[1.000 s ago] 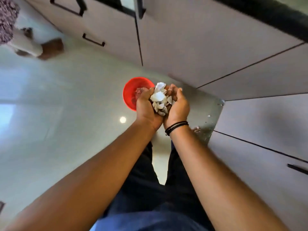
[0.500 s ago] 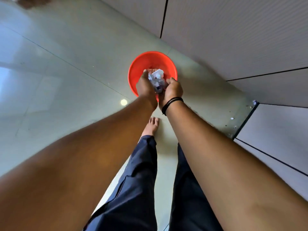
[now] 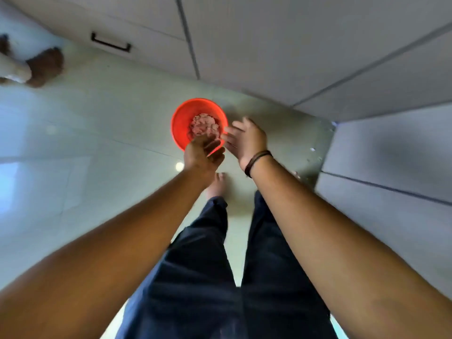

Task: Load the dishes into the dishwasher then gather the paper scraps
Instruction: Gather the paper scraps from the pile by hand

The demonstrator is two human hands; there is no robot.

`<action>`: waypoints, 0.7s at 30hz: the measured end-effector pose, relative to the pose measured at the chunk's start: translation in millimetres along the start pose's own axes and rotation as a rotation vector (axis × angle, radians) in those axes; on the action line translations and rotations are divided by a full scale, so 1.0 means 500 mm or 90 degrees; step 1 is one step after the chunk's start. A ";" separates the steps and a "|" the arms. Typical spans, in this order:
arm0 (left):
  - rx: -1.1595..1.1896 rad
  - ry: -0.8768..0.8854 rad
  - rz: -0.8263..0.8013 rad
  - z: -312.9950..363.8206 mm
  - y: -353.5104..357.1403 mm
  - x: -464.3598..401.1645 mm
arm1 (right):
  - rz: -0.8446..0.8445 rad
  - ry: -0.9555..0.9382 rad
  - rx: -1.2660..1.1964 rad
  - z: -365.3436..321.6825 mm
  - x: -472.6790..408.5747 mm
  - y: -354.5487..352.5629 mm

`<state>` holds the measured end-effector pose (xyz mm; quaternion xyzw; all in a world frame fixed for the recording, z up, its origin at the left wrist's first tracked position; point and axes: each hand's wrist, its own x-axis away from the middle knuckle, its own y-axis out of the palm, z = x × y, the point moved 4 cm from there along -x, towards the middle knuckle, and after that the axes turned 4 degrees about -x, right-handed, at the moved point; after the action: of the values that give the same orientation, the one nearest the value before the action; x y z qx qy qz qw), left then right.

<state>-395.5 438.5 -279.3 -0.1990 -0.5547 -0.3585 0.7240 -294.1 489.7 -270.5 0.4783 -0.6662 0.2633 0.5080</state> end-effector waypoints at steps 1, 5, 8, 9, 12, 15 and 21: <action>-0.020 -0.016 -0.038 -0.007 0.026 0.053 | 0.002 -0.028 0.002 -0.032 0.052 -0.024; -0.060 -0.024 -0.121 -0.004 0.092 0.211 | -0.008 -0.090 -0.034 -0.108 0.197 -0.107; -0.106 -0.021 -0.174 -0.015 0.168 0.307 | 0.010 -0.124 -0.107 -0.161 0.290 -0.187; -0.139 -0.019 -0.191 -0.022 0.205 0.338 | 0.021 -0.146 -0.132 -0.186 0.323 -0.215; -0.224 -0.029 -0.249 -0.051 0.305 0.404 | 0.052 -0.219 -0.173 -0.249 0.410 -0.294; -0.318 -0.024 -0.310 -0.073 0.408 0.462 | 0.076 -0.295 -0.231 -0.312 0.505 -0.380; -0.465 0.036 -0.421 -0.135 0.618 0.595 | 0.177 -0.431 -0.384 -0.395 0.646 -0.573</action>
<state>-84.4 508.8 15.2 -0.2434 -0.4061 -0.7456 0.4690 40.9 419.9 59.0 0.2746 -0.8987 -0.0470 0.3387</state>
